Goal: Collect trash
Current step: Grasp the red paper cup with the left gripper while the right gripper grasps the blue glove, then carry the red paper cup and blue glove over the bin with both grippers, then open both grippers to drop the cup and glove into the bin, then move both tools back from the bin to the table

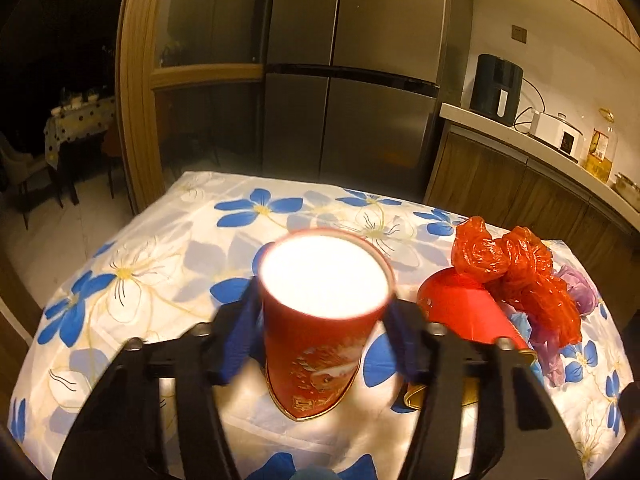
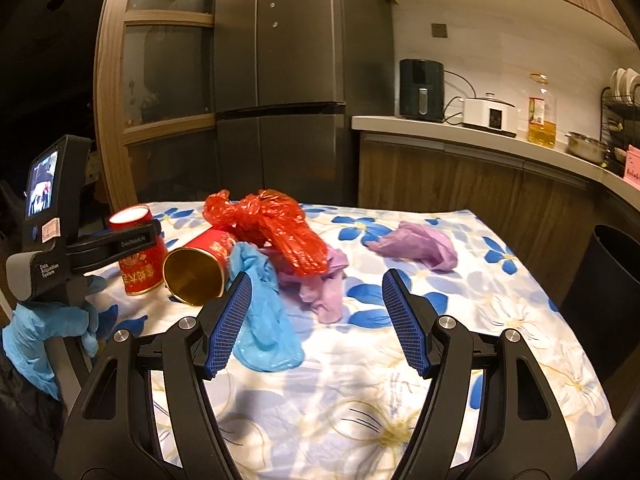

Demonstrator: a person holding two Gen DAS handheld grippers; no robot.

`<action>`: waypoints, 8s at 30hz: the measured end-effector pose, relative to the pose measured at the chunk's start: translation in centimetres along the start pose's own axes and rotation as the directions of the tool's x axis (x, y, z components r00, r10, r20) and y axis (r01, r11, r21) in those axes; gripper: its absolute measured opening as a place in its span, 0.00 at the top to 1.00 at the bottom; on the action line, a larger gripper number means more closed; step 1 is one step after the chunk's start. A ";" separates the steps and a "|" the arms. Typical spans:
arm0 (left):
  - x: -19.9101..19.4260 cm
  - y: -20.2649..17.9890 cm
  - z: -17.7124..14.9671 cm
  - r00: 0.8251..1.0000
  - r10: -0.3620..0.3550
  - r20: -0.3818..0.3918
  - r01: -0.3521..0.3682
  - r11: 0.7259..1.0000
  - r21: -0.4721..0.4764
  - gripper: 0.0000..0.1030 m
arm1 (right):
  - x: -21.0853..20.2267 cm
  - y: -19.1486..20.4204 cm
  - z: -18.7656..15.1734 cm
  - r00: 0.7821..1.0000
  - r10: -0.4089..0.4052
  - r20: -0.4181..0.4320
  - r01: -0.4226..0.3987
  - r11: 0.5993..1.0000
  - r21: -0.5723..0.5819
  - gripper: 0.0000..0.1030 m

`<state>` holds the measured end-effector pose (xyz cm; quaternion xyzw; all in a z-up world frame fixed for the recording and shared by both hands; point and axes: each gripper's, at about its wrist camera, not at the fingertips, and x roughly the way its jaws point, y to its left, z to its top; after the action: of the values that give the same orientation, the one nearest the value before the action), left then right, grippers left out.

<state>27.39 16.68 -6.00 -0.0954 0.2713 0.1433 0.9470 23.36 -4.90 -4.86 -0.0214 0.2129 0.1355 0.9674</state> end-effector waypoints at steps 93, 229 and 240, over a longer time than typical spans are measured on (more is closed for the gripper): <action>-15.0 -30.0 -6.7 0.883 -0.469 0.019 0.439 0.841 0.317 0.51 | -14.5 -24.1 0.7 0.965 -0.239 0.111 0.213 0.955 0.205 0.99; -13.0 -21.7 -6.4 0.938 -0.320 0.132 0.286 0.932 0.221 0.06 | -12.1 -22.1 -0.5 0.933 -0.354 0.066 0.323 0.904 0.281 0.22; -11.1 -16.6 -5.5 0.966 -0.210 0.153 0.181 0.967 0.181 0.06 | -9.8 -17.8 0.1 0.957 -0.282 0.067 0.261 0.939 0.225 0.22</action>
<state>21.04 -2.82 -2.84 -0.0301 0.1892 0.0334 0.9809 19.72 -24.45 -0.96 0.0601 0.1732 -0.0221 0.9828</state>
